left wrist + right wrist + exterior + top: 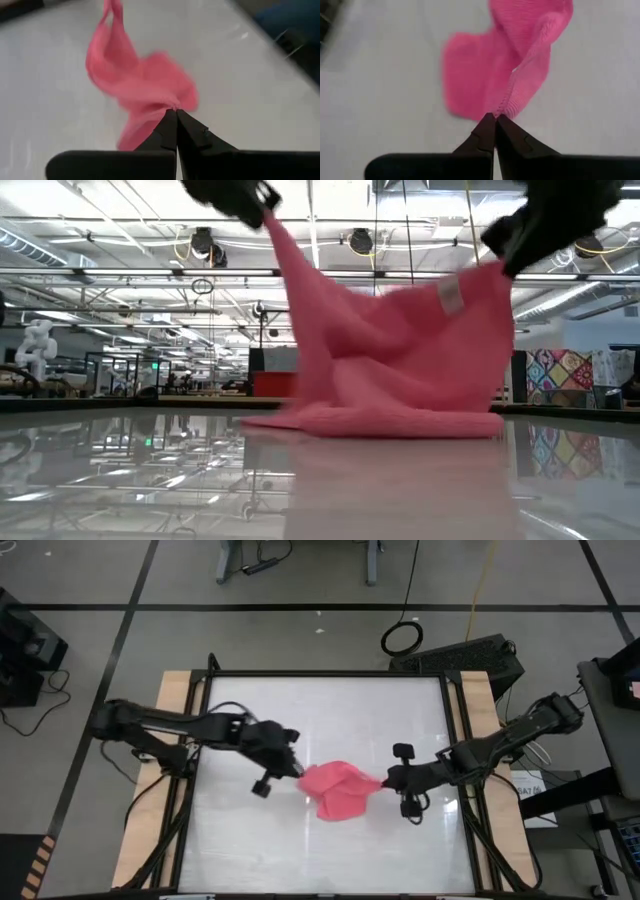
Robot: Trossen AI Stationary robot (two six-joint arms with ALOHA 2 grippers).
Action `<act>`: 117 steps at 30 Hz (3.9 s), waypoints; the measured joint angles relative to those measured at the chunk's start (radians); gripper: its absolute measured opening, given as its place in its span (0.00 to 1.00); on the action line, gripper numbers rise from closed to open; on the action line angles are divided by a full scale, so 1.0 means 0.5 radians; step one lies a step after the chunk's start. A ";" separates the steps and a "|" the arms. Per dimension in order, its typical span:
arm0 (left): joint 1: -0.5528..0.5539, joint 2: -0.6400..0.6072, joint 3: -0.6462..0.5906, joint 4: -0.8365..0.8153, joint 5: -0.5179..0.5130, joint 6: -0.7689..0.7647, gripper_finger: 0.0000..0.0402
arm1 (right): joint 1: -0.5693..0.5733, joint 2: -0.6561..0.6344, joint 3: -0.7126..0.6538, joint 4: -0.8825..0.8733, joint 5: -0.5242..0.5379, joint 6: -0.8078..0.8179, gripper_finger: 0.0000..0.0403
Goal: Roll towel
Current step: Fold the pink towel
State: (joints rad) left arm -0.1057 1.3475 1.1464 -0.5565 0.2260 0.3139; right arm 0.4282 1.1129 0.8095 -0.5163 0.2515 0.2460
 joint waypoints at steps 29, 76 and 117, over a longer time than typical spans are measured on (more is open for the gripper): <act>-0.355 -0.087 0.002 -0.161 -0.986 -0.017 0.00 | 0.031 0.039 0.376 -0.464 0.315 -0.143 0.00; -0.321 1.657 0.367 1.512 0.192 -1.980 0.30 | -0.203 0.576 0.374 -0.635 0.024 -0.103 0.00; -0.291 1.740 0.483 1.539 0.234 -2.335 0.29 | -0.203 0.575 0.374 -0.603 0.023 -0.088 0.00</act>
State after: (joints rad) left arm -0.2512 2.2173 1.3880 0.2131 0.3428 -0.8537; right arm 0.3267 1.4006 0.9966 -0.8177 0.2631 0.2019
